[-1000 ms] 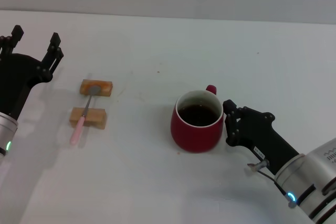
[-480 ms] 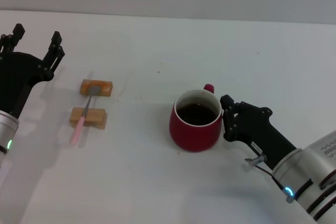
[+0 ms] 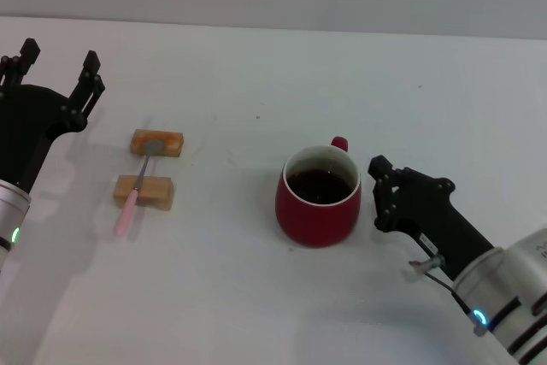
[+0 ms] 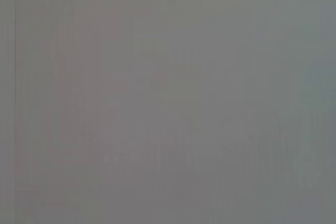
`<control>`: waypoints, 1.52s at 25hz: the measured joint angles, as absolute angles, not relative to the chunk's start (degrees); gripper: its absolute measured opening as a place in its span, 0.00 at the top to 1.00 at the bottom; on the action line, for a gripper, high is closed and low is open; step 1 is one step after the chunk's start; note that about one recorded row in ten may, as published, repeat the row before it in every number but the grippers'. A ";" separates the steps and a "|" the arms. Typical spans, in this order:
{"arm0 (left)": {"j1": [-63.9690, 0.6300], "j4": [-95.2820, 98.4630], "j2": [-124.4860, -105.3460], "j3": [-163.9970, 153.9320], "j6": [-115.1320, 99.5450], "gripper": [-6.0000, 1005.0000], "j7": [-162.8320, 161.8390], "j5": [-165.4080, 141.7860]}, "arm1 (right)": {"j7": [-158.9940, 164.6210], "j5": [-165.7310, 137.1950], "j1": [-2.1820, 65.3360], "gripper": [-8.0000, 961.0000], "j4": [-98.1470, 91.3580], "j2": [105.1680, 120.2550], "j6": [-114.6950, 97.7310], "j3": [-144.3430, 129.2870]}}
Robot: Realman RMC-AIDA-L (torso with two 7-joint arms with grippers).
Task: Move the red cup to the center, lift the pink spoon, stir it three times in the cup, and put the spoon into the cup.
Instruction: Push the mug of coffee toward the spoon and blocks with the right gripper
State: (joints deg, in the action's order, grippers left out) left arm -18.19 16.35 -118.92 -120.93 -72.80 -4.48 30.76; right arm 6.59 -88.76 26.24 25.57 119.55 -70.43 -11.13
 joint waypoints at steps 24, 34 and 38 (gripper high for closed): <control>-18.23 16.35 -118.82 -121.01 -71.95 0.23 -4.48 30.76 | 7.63 -91.65 25.21 0.99 26.81 119.71 -69.96 -11.19; -18.37 16.35 -118.91 -121.02 -71.70 0.23 -4.48 30.76 | 7.99 -92.63 26.52 0.99 26.61 119.71 -68.51 -10.59; -18.37 16.35 -118.92 -121.02 -71.70 0.23 -4.48 30.76 | 8.00 -92.64 26.93 0.99 26.44 119.71 -68.11 -10.55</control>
